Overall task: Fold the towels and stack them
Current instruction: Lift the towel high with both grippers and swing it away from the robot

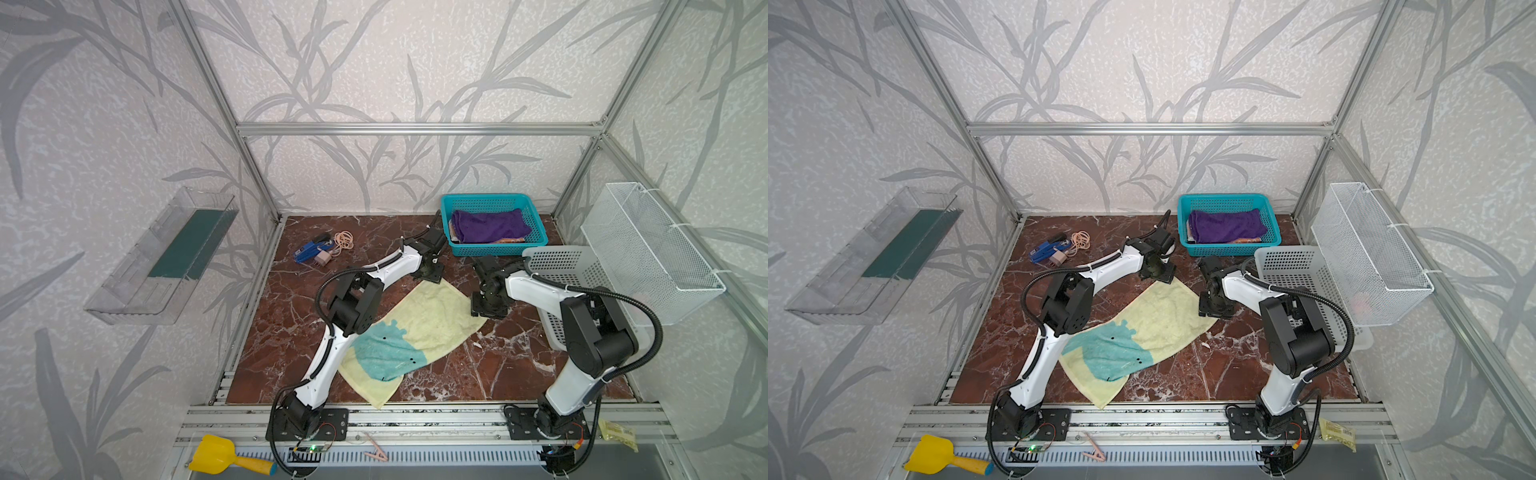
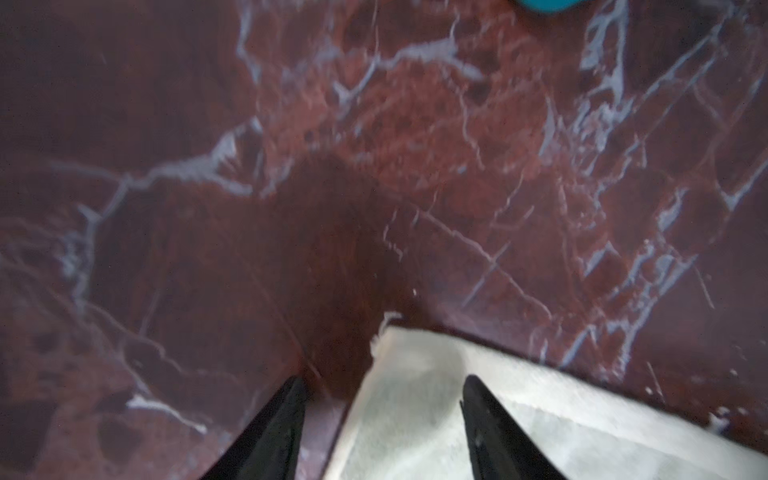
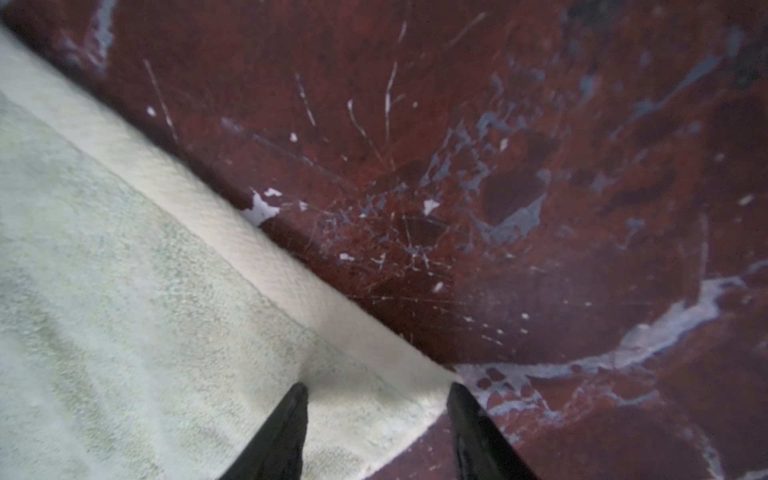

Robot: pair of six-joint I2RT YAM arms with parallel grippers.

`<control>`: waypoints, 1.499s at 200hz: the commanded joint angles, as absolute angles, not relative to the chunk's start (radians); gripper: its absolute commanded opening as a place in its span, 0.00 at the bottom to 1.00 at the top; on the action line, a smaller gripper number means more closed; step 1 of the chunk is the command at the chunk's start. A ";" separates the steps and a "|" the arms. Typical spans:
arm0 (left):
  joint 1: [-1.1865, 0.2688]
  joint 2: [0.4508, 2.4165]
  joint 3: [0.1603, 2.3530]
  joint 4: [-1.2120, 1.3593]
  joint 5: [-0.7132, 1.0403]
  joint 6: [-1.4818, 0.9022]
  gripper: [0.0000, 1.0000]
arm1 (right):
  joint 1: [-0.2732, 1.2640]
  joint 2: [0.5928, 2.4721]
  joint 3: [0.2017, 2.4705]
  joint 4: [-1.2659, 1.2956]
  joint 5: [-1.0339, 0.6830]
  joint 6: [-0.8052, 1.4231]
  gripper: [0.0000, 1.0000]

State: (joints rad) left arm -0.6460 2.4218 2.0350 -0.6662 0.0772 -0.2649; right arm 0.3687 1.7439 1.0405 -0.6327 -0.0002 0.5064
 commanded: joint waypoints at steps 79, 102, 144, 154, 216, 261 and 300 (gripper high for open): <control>-0.636 2.316 1.925 -0.640 0.163 -0.231 0.00 | 0.401 1.774 1.124 -0.712 0.066 0.450 0.00; -0.627 2.193 1.876 -0.612 0.179 -0.202 0.00 | 0.442 1.712 1.177 -0.752 0.132 0.443 0.00; -0.594 1.924 1.779 -0.592 0.147 -0.171 0.00 | 0.522 1.553 1.316 -0.841 0.206 0.402 0.00; -0.591 1.851 1.744 -0.572 0.137 -0.165 0.00 | 0.549 1.525 1.355 -0.863 0.235 0.386 0.00; -0.601 1.433 1.597 -0.430 0.038 -0.157 0.00 | 0.693 1.408 1.696 -0.975 0.401 0.261 0.00; -0.657 1.266 1.677 -0.432 -0.051 -0.099 0.00 | 0.836 1.423 2.045 -1.097 0.565 0.148 0.00; -0.730 1.220 1.760 -0.517 -0.114 -0.067 0.00 | 0.971 1.482 2.301 -1.262 0.725 0.126 0.00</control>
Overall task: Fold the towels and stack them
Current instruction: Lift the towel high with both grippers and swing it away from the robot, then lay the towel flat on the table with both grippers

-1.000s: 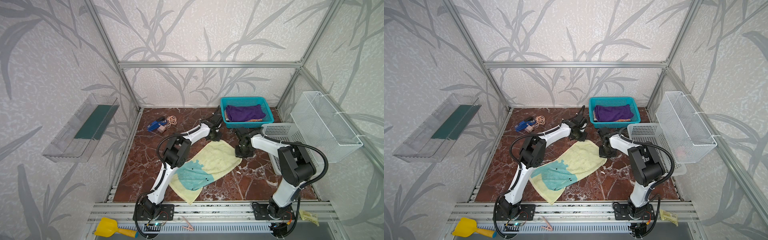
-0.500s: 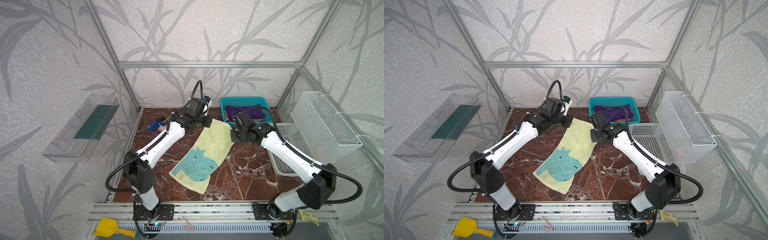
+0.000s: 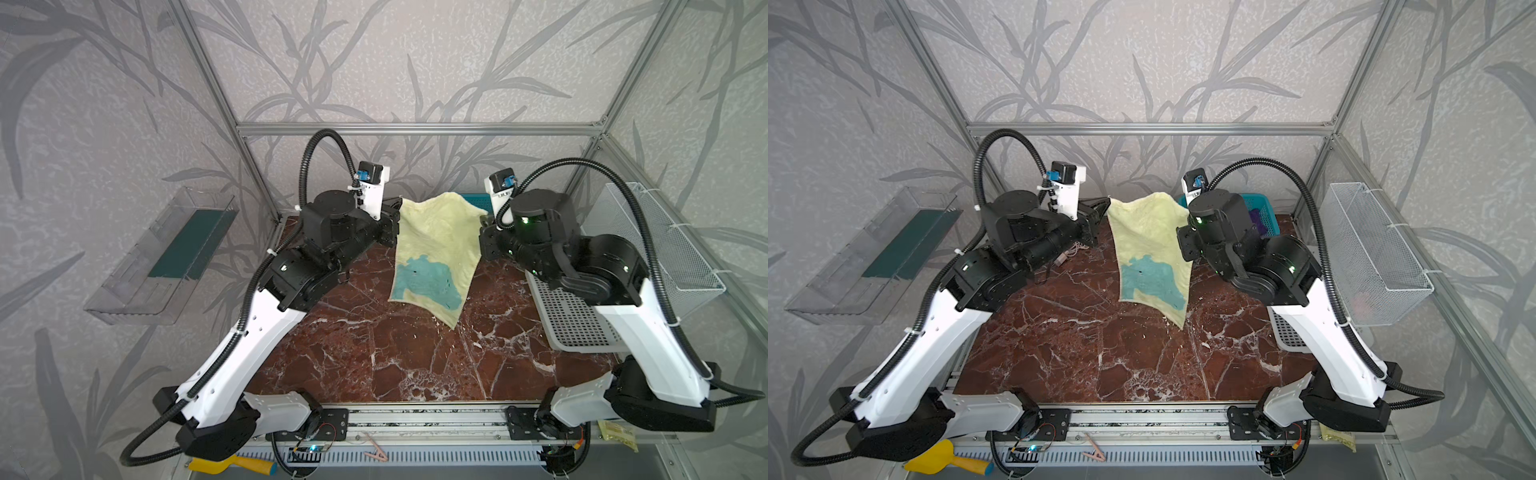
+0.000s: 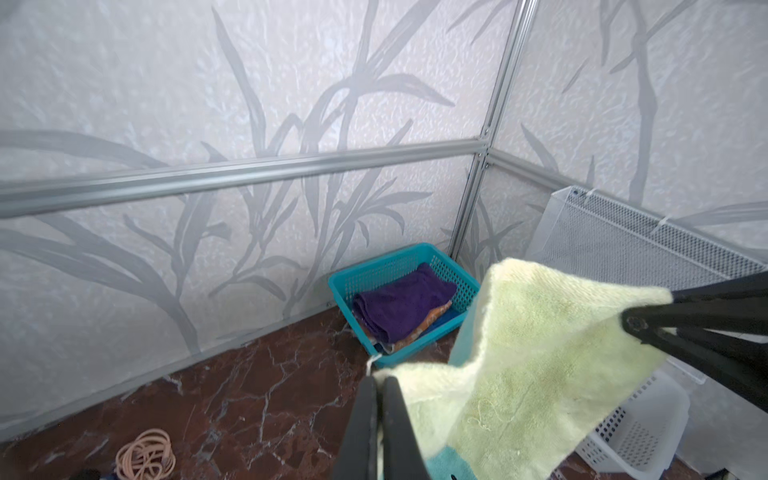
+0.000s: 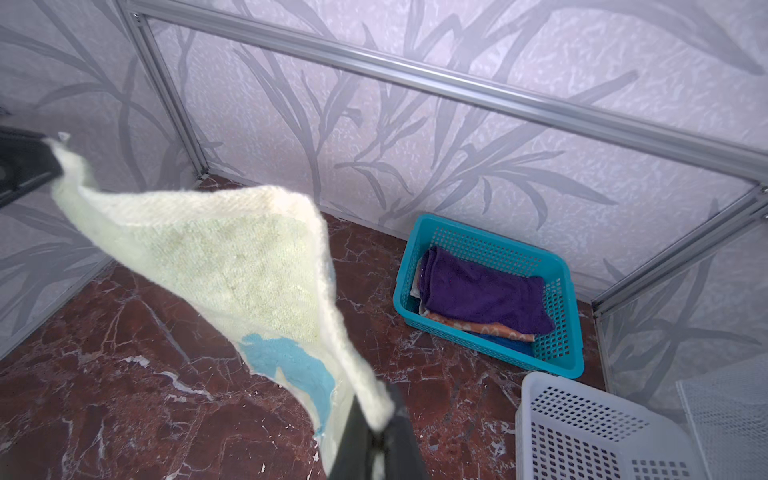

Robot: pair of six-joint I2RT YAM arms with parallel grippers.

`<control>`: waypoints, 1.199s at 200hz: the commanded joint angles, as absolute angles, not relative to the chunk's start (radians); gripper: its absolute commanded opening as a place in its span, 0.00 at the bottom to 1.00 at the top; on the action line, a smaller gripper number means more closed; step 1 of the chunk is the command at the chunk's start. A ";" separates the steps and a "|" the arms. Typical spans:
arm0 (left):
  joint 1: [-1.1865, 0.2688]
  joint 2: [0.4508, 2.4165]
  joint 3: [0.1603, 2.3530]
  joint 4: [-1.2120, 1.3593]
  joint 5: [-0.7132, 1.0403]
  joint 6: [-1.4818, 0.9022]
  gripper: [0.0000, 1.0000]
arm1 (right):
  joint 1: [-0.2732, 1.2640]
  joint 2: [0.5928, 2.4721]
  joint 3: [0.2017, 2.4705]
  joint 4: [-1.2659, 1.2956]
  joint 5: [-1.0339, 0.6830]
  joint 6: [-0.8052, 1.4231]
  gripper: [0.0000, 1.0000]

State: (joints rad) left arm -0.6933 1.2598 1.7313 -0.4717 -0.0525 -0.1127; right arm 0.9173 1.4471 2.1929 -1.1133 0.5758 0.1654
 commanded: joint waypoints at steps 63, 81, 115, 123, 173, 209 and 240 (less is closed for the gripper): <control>-0.836 1.132 1.704 -0.534 -0.175 -0.096 0.00 | 1.175 1.612 2.584 -1.502 0.853 0.156 0.00; -0.838 1.151 1.761 -0.613 -0.213 -0.104 0.00 | 1.177 1.611 2.556 -1.479 0.839 0.156 0.00; -0.771 1.287 1.926 -0.841 -0.299 -0.138 0.00 | 1.041 1.648 2.510 -1.398 0.747 0.127 0.00; -0.710 1.315 1.928 -0.860 -0.233 -0.166 0.00 | 0.962 1.664 2.490 -1.375 0.669 0.124 0.00; -0.315 1.447 1.638 -0.601 0.128 -0.306 0.00 | 0.691 1.909 2.334 -1.072 0.320 0.040 0.00; -0.201 1.691 1.600 -0.431 0.189 -0.349 0.00 | 0.616 2.275 2.580 -0.993 0.218 0.020 0.00; -0.144 1.926 1.752 -0.423 0.244 -0.357 0.00 | 0.560 2.625 3.054 -1.065 0.187 0.030 0.00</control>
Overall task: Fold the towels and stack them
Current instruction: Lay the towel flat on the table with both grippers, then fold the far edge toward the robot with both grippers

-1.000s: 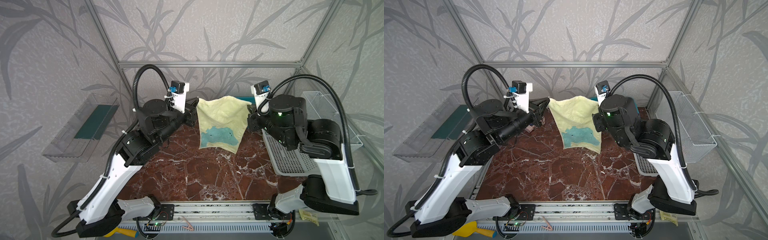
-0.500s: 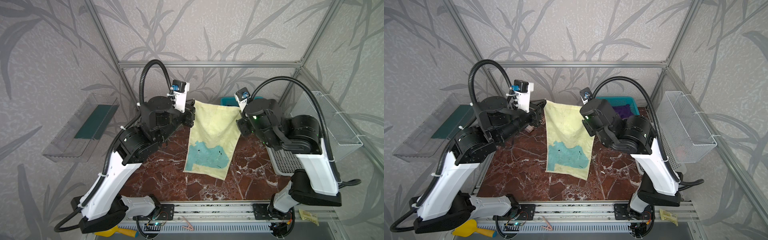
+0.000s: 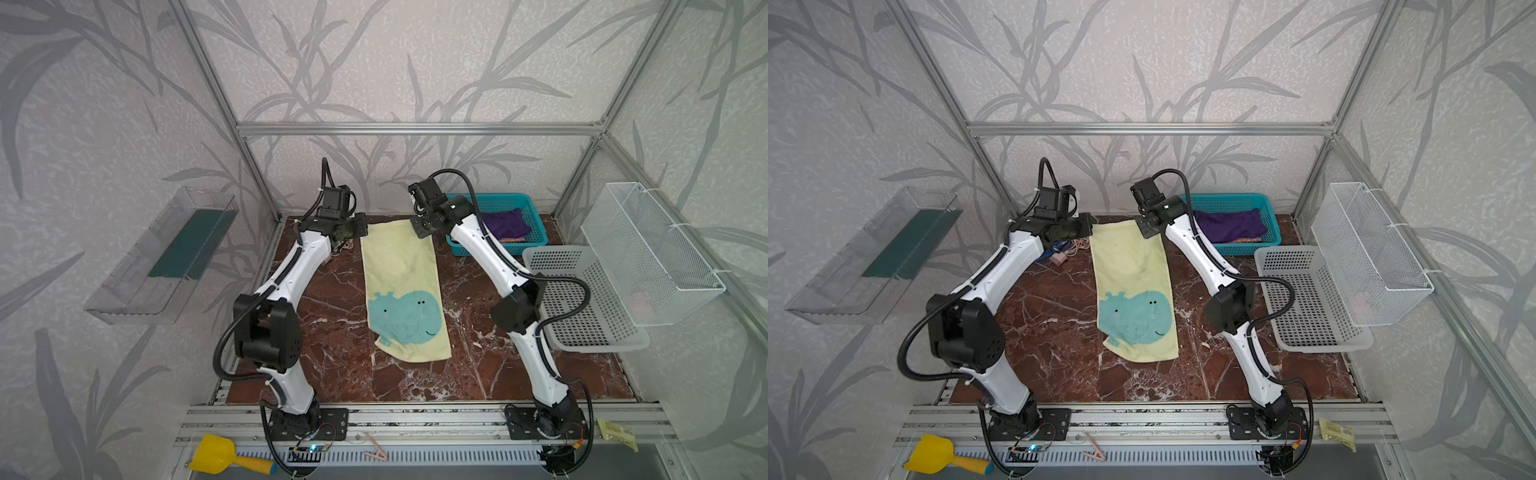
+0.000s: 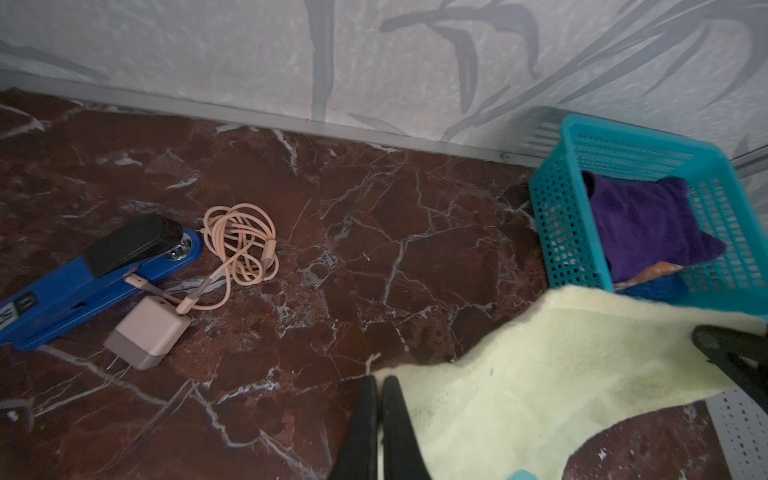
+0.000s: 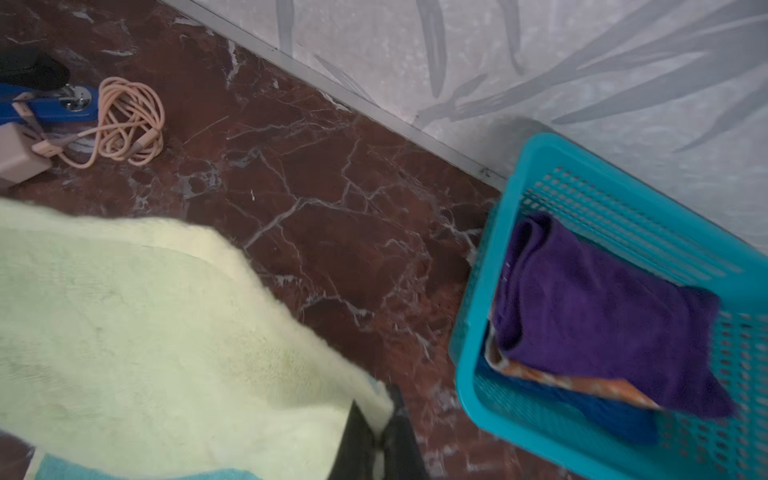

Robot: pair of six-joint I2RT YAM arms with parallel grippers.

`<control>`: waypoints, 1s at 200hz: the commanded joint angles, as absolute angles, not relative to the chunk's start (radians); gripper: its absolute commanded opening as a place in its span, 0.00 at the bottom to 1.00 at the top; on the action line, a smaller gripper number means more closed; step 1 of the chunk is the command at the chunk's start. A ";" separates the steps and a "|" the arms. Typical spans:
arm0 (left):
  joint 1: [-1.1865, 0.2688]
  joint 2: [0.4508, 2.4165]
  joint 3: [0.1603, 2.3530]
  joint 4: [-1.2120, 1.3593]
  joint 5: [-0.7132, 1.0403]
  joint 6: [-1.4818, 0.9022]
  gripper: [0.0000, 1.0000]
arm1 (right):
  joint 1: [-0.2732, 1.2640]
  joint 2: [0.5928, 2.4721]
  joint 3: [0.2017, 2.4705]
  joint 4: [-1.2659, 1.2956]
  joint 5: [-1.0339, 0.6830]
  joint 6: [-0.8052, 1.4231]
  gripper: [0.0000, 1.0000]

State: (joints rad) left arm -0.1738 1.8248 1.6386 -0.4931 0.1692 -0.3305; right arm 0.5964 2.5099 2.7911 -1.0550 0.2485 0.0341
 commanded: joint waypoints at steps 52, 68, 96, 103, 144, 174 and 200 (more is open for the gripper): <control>-0.129 2.134 1.932 -0.356 0.294 -0.282 0.00 | 0.484 2.475 2.566 -0.667 0.125 0.060 0.00; -0.126 2.167 1.964 -0.357 0.307 -0.278 0.00 | 0.475 2.503 2.613 -0.693 0.100 0.040 0.00; -0.125 2.161 1.951 -0.354 0.326 -0.278 0.00 | 0.473 2.595 2.805 -0.846 0.089 -0.015 0.00; -0.125 2.149 1.942 -0.364 0.322 -0.275 0.00 | 0.473 2.598 2.816 -0.867 0.097 -0.018 0.00; -0.125 1.997 1.743 -0.338 0.320 -0.256 0.00 | 0.474 2.440 2.572 -0.858 0.064 -0.019 0.00; -0.125 1.883 1.538 -0.265 0.338 -0.276 0.00 | 0.478 2.266 2.256 -0.745 0.014 -0.010 0.00; -0.125 1.824 1.389 -0.233 0.362 -0.293 0.00 | 0.485 2.109 1.943 -0.595 0.009 0.014 0.00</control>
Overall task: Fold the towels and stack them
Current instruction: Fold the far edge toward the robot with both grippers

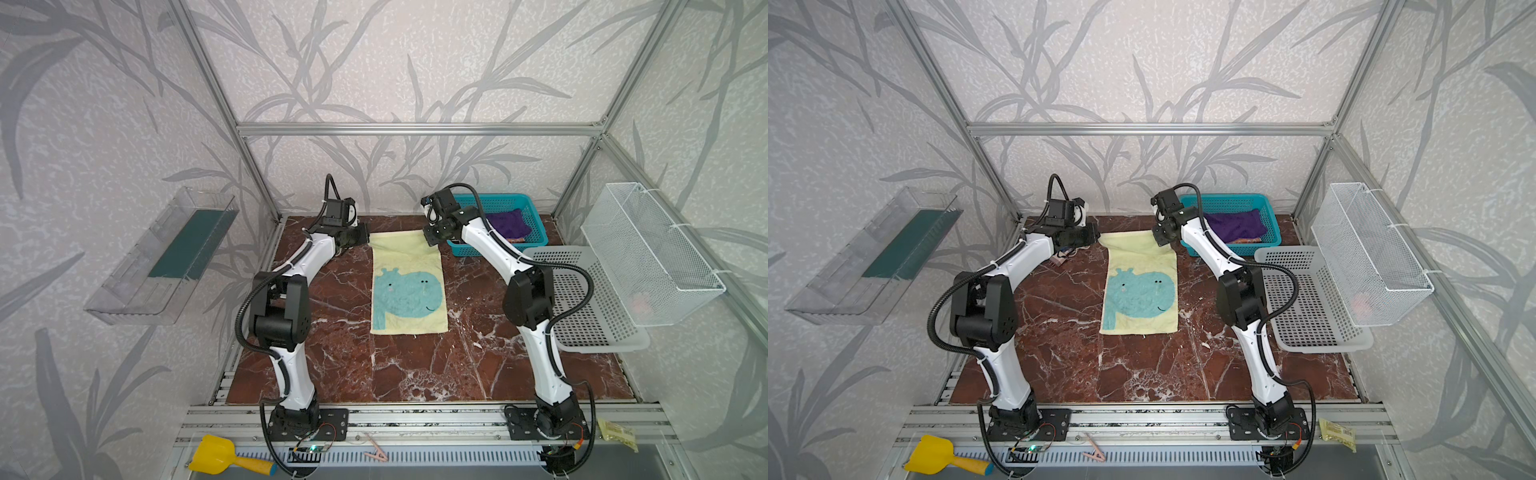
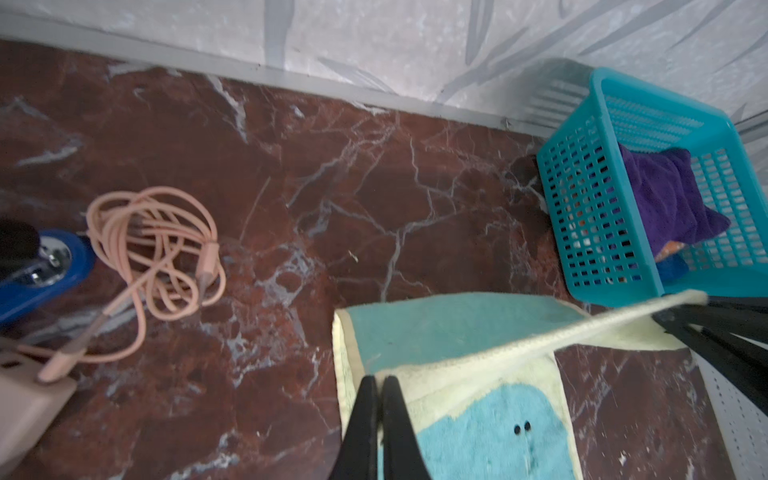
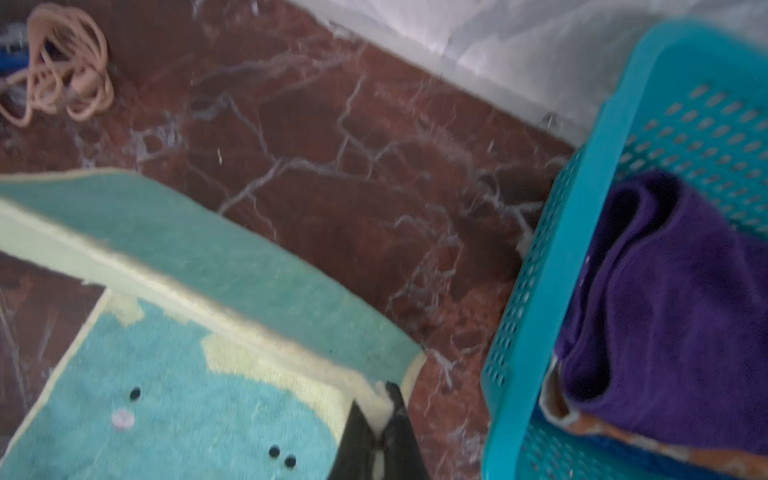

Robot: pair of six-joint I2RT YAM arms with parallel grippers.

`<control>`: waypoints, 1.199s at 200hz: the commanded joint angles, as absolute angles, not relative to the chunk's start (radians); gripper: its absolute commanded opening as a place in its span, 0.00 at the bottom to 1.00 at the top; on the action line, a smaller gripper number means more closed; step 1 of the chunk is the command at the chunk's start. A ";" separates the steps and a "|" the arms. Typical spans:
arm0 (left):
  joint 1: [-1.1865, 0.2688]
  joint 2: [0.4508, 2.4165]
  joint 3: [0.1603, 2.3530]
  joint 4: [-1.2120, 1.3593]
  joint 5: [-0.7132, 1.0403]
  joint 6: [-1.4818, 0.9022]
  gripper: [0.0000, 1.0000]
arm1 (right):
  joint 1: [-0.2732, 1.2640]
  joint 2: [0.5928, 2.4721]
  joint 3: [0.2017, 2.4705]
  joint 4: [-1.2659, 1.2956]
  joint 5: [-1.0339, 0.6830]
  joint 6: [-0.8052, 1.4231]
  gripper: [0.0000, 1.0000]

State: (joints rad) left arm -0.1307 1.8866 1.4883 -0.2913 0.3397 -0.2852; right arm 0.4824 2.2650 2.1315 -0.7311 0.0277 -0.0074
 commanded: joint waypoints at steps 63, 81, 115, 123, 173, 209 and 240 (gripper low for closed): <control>-0.127 1.707 1.130 -0.196 0.364 -0.349 0.00 | 0.492 1.982 1.580 -0.497 -0.070 0.114 0.00; -0.127 1.677 1.143 -0.223 0.353 -0.341 0.00 | 0.499 1.969 1.594 -0.532 -0.069 0.106 0.00; -0.134 1.615 1.166 -0.263 0.367 -0.334 0.00 | 0.508 1.920 1.625 -0.579 -0.062 0.093 0.00; -0.139 1.601 1.156 -0.275 0.362 -0.330 0.00 | 0.510 1.909 1.626 -0.592 -0.067 0.098 0.00; -0.163 1.510 0.992 -0.314 0.360 -0.346 0.00 | 0.516 1.865 1.511 -0.596 -0.093 0.134 0.00; -0.164 1.496 0.847 -0.241 0.368 -0.396 0.00 | 0.531 1.862 1.392 -0.565 -0.132 0.170 0.00; -0.165 1.518 0.814 -0.206 0.389 -0.415 0.00 | 0.534 1.868 1.348 -0.550 -0.144 0.180 0.00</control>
State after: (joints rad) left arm -0.1761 1.5108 0.8230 -0.2317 0.4183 -0.3939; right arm 0.5510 1.8759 1.3594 -0.5438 -0.1673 0.1535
